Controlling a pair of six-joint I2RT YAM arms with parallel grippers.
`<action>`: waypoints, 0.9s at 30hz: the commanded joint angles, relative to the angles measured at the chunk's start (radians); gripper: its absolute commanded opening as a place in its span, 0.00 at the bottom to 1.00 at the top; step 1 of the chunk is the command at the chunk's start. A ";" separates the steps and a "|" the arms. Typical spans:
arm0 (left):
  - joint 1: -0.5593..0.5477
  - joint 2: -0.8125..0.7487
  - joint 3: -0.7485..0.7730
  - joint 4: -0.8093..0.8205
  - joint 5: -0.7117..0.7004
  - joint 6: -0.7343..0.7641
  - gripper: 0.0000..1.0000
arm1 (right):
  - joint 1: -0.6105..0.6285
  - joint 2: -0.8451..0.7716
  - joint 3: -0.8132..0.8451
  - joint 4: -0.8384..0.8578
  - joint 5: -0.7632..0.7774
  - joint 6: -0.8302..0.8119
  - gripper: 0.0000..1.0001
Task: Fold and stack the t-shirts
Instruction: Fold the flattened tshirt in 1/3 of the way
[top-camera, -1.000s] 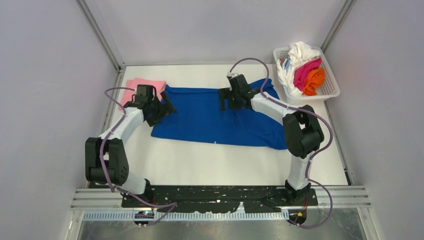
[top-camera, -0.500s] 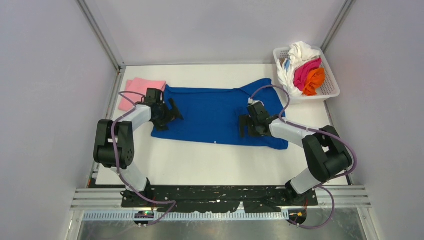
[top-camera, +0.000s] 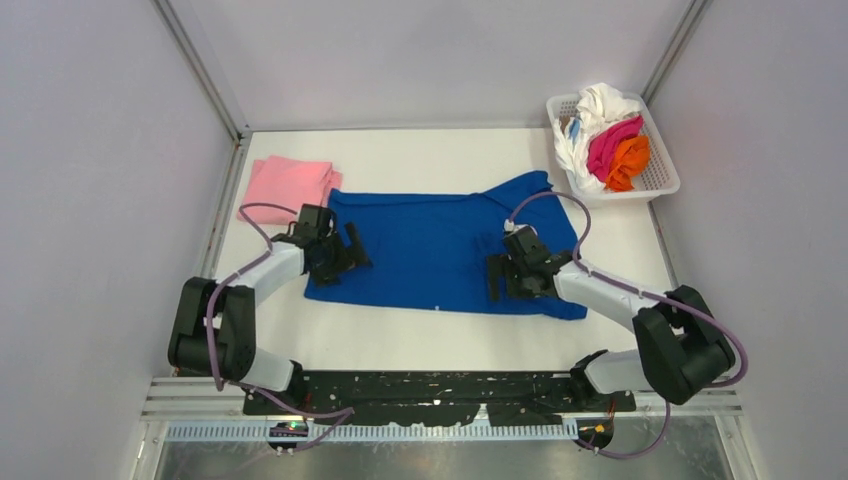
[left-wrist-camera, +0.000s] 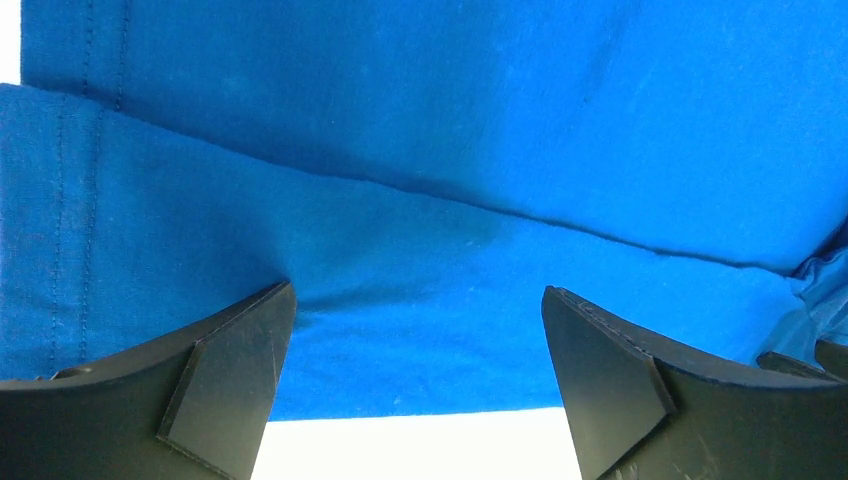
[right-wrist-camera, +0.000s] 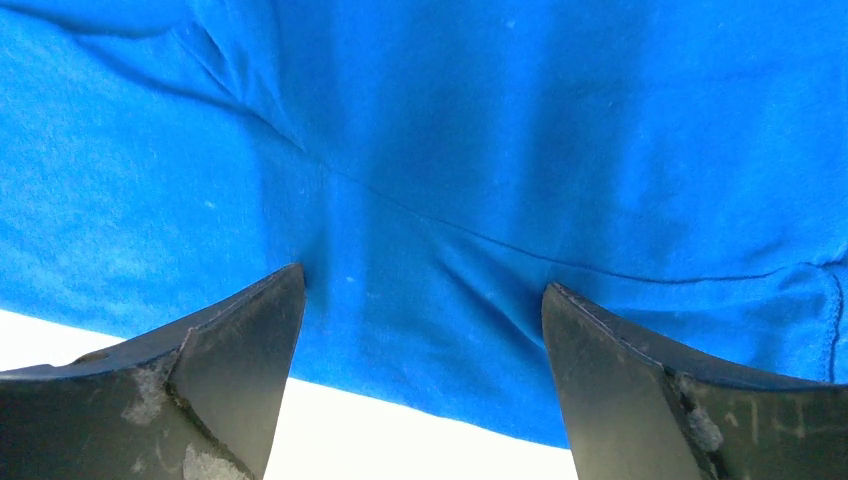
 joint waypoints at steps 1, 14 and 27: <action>-0.031 -0.093 -0.129 -0.153 -0.050 -0.030 1.00 | 0.060 -0.104 -0.070 -0.233 -0.050 0.079 0.96; -0.065 -0.436 -0.343 -0.249 -0.055 -0.110 1.00 | 0.273 -0.288 -0.094 -0.473 -0.086 0.231 0.95; -0.065 -0.508 -0.210 -0.285 -0.117 -0.079 1.00 | 0.313 -0.439 0.026 -0.430 0.047 0.226 0.95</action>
